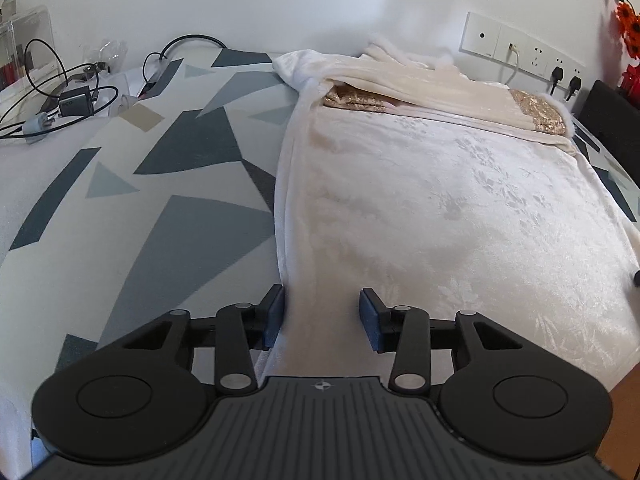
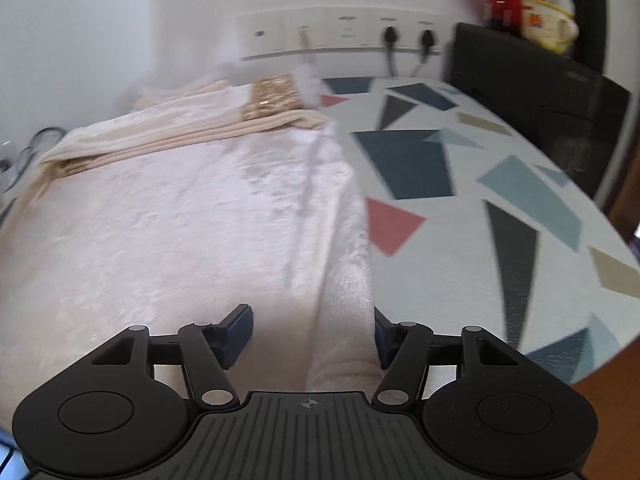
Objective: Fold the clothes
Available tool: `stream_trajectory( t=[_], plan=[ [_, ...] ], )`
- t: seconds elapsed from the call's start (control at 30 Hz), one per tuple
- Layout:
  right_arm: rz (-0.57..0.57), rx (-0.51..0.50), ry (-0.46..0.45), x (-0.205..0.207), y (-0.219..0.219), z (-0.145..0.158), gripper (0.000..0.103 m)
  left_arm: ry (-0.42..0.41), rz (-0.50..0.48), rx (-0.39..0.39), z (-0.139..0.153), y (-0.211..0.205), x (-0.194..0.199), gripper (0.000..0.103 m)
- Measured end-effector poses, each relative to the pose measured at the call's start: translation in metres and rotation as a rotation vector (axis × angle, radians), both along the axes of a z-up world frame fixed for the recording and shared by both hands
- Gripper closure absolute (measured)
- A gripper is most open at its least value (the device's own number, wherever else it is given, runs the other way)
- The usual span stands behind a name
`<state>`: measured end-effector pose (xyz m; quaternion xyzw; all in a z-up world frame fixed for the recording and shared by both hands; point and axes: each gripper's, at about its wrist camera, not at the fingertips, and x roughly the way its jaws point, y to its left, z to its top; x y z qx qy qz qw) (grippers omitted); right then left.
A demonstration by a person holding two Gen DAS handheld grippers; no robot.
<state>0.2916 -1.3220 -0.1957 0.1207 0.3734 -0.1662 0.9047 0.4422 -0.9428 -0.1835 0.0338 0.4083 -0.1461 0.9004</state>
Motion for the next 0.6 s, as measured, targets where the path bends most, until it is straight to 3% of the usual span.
stream_trajectory(
  t=[0.03,0.07,0.13,0.2,0.3,0.33,0.37,0.4,0.43,0.47,0.53,0.6],
  plan=[
    [-0.03,0.0,0.003,-0.002,-0.004,0.0,0.047,0.002,0.0,0.017,0.0,0.0,0.0,0.05],
    [-0.055,0.003,0.007,-0.003,-0.009,-0.001,0.047,0.007,0.012,0.04,0.0,0.001,0.001,0.033],
    [-0.094,0.006,0.006,-0.008,-0.018,-0.003,0.041,0.022,0.063,0.074,-0.001,0.007,0.004,0.017],
    [-0.119,0.013,0.004,-0.01,-0.024,-0.004,0.033,0.032,0.087,0.055,-0.002,0.016,0.007,0.016],
    [-0.129,0.015,0.006,-0.011,-0.028,-0.006,0.03,0.021,0.071,0.041,-0.004,0.02,0.006,0.017],
    [-0.112,0.002,0.014,-0.01,-0.025,-0.007,0.032,0.011,0.055,0.042,-0.003,0.018,0.005,0.025],
    [-0.089,-0.016,0.018,-0.008,-0.02,-0.008,0.037,0.001,0.027,0.035,-0.002,0.014,0.003,0.049],
    [-0.068,-0.026,0.013,-0.008,-0.014,-0.008,0.049,0.004,-0.009,0.022,0.001,0.009,0.001,0.064],
    [-0.05,-0.019,0.003,-0.007,-0.009,-0.007,0.059,0.022,-0.035,0.011,0.003,0.004,0.001,0.089],
    [-0.033,0.0,-0.004,-0.006,-0.004,-0.005,0.063,0.045,-0.044,0.003,0.005,0.0,0.002,0.093],
    [0.004,0.069,-0.018,-0.003,0.001,-0.002,0.087,0.064,-0.03,-0.029,0.008,0.0,0.002,0.094],
    [0.009,0.152,-0.039,-0.001,0.003,0.001,0.089,0.066,0.004,-0.071,0.012,0.005,0.001,0.095]
  ],
)
